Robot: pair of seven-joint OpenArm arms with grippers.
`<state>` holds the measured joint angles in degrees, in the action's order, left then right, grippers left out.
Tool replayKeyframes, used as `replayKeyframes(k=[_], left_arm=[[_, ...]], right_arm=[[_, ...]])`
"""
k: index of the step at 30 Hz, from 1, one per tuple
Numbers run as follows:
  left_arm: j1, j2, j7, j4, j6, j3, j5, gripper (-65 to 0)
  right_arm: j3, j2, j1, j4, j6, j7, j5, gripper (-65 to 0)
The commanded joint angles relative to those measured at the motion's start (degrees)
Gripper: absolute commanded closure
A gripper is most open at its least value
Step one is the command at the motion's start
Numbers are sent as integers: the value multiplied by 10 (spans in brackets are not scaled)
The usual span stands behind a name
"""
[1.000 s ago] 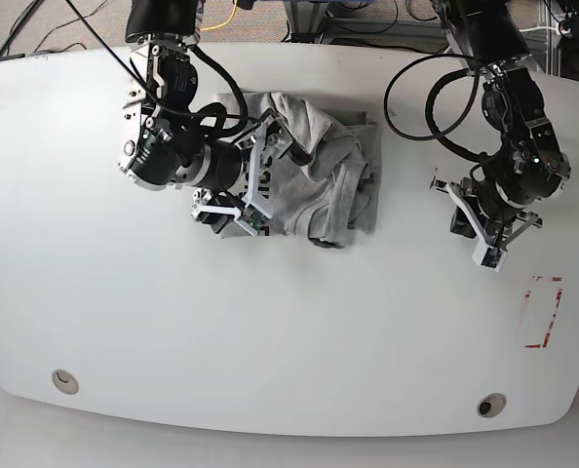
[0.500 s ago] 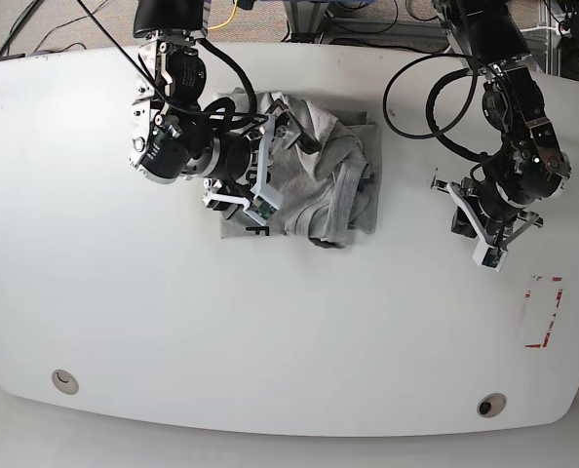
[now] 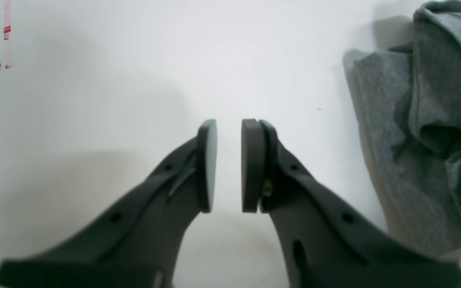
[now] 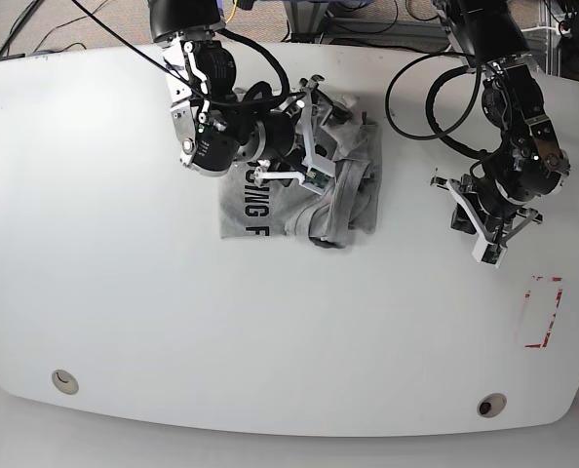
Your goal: Layout the t-shirt on the table in an organized manner, then fold the t-shirt properly
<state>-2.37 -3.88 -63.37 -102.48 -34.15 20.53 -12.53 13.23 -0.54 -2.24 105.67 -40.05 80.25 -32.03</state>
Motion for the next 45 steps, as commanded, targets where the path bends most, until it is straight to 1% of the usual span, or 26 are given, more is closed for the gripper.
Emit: replayKeyframes(k=[1, 7, 11, 16, 20, 23, 27, 29, 33, 37, 39, 42, 45], left_arm=[[-8, -13, 13, -10, 0, 3, -8, -101], [-8, -19, 13, -13, 0, 2, -10, -101], [-8, -23, 13, -24, 0, 2, -10, -101], [-11, -41, 13, -32, 0, 2, -10, -101], [-13, -43, 13, -33, 0, 1, -10, -101], [-15, -43, 13, -33, 0, 1, -10, -101], [-20, -43, 13, -33, 0, 2, -10, -101], [-20, -43, 13, -33, 0, 2, -10, -101], [-22, -48, 13, -34, 0, 14, -10, -101], [-24, -46, 13, -34, -1, 39, -11, -101], [-25, -47, 13, -35, -1, 50, -11, -101], [-23, -47, 13, -38, -1, 51, -11, -101], [-22, -48, 13, -38, -1, 51, -11, -101]], right_arm=[[23, -9, 32, 6, 1, -9, -18, -366], [81, -11, 72, -5, 1, -2, -66, -369], [79, -12, 80, -7, 1, -2, -86, -369], [83, -11, 89, -7, 1, -2, -106, -369], [80, -10, 91, -6, 1, -2, -108, -369], [62, 5, 101, -6, 1, -2, -107, -366], [-11, 15, 116, -14, 1, -7, -106, -366], [-39, 28, 121, -30, 1, -12, -107, -365], [-73, 50, 156, -89, 1, -20, -108, -365], [-91, 71, 165, -138, 1, -46, -111, -365], [-92, 81, 171, -169, 1, -68, -111, -365], [-91, 88, 178, -199, 1, -87, -111, -365], [-91, 83, 179, -227, 1, -92, -111, -365]])
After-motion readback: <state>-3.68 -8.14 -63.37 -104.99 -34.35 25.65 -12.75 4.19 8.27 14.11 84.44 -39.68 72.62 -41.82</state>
